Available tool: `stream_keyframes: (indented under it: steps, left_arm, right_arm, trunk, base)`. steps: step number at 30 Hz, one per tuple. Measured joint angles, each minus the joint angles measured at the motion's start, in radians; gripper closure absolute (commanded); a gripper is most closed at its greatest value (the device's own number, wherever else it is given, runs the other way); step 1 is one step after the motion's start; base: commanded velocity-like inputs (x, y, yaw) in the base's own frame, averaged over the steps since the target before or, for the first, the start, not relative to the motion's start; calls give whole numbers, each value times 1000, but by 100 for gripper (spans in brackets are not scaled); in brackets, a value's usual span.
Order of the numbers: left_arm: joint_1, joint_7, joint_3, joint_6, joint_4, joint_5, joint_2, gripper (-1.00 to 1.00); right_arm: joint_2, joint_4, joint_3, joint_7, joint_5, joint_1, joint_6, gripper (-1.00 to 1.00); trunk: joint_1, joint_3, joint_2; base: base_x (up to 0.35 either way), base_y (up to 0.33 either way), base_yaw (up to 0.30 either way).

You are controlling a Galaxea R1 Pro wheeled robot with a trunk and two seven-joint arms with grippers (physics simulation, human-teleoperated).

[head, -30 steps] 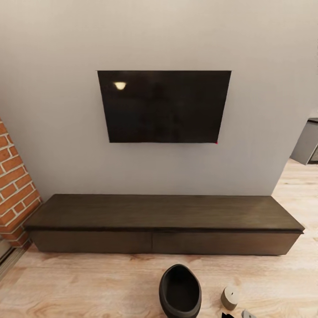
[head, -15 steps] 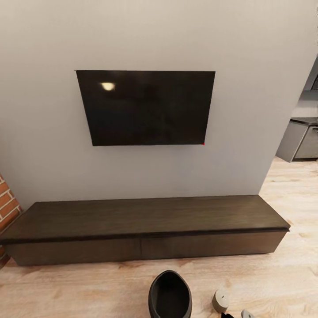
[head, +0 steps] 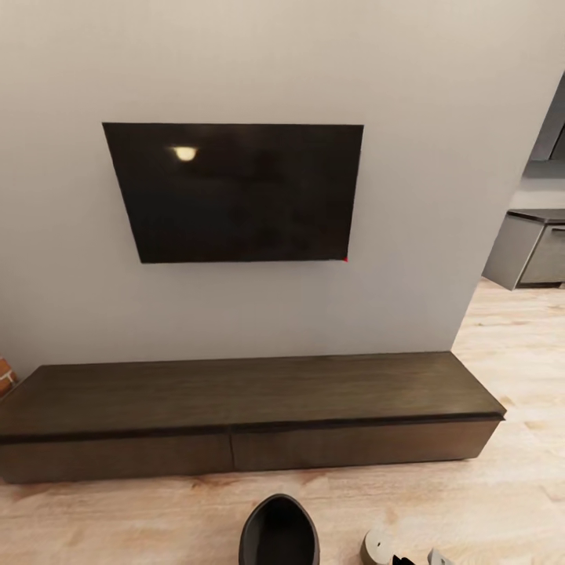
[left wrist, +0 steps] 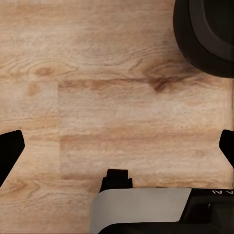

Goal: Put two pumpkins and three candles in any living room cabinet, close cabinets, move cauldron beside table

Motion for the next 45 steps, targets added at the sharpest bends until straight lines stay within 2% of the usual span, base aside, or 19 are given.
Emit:
stream_keyframes:
  steps: [22,36,45]
  left_arm:
    - [0,-2,12,3,-9,12,-3,-100]
    - [0,0,11,5,-9,11,-2,-100]
    - [0,-4,13,22,-24,12,0,-100]
  right_arm:
    - [4,0,3,0,14,0,-4,-100]
    - [1,0,5,1,16,0,2,-100]
    - [18,-2,23,1,17,0,5,-100]
  trunk:
    - [0,0,0]
    - [-54,44,98]
    - [-88,72,161]
  base:
    - [16,-7,0]
    - [0,0,0]
    - [0,0,0]
